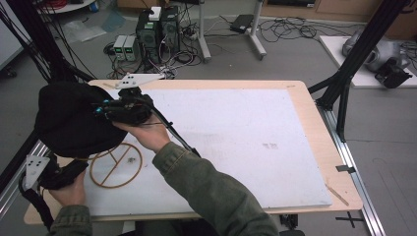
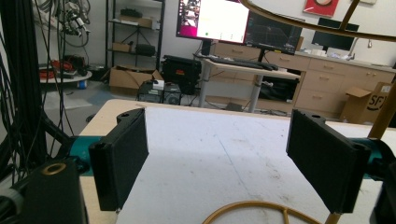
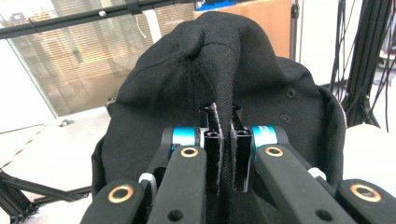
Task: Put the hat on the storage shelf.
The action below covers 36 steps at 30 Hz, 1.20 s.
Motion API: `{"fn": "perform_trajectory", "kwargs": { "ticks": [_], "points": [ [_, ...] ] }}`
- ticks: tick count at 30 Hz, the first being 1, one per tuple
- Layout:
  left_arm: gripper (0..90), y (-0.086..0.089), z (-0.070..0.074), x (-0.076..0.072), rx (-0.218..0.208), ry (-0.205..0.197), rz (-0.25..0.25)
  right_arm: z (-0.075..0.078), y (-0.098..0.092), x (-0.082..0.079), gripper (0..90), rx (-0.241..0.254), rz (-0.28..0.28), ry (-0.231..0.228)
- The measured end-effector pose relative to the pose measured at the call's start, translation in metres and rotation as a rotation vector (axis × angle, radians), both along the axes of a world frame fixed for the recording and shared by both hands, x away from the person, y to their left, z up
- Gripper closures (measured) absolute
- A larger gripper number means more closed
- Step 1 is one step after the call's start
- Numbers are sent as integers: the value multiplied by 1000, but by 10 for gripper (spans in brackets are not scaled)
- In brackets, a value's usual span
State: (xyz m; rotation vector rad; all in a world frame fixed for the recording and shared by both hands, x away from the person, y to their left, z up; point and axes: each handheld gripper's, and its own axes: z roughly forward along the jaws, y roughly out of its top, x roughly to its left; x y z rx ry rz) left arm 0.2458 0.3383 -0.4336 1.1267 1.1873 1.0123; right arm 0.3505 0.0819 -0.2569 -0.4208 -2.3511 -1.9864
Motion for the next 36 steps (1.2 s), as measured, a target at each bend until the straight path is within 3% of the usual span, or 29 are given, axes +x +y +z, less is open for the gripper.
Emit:
{"fn": "perform_trajectory", "kwargs": {
  "ticks": [16,23,31,36],
  "points": [
    [210,2,0,1,-4,4,6,-4,1,-4,822,-16,-15,24],
    [210,1,0,1,-5,5,3,-11,-5,-4,726,-3,-52,26],
    [211,0,0,1,-1,5,-1,-16,-8,-1,505,6,-94,31],
    [210,0,0,1,-4,3,0,-17,-10,1,289,27,-91,40]
  ]
}}
